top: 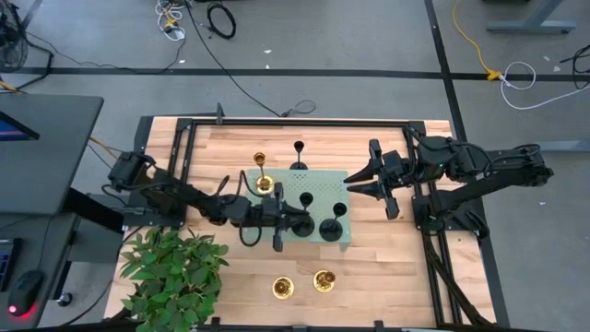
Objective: Pick & Place candle stick holders
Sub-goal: Put the top right black candle holder on the shelf
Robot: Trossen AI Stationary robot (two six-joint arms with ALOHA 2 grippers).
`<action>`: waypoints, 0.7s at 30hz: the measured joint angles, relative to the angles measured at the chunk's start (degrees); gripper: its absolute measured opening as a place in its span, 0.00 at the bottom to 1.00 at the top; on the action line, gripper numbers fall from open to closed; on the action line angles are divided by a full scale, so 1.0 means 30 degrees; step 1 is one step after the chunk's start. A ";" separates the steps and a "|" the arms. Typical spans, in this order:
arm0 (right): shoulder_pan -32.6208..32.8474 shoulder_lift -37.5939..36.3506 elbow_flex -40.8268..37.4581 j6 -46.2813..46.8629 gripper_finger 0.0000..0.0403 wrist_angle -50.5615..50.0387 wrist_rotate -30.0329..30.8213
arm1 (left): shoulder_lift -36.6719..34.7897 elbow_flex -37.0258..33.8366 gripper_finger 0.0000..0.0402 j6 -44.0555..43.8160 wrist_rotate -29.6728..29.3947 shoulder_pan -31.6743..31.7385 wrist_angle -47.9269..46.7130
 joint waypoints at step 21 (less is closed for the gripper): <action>0.0000 0.0007 0.0000 0.0007 0.20 -0.0184 -0.0001 | -0.0081 0.0000 0.03 0.0290 0.0063 -0.0285 -0.0698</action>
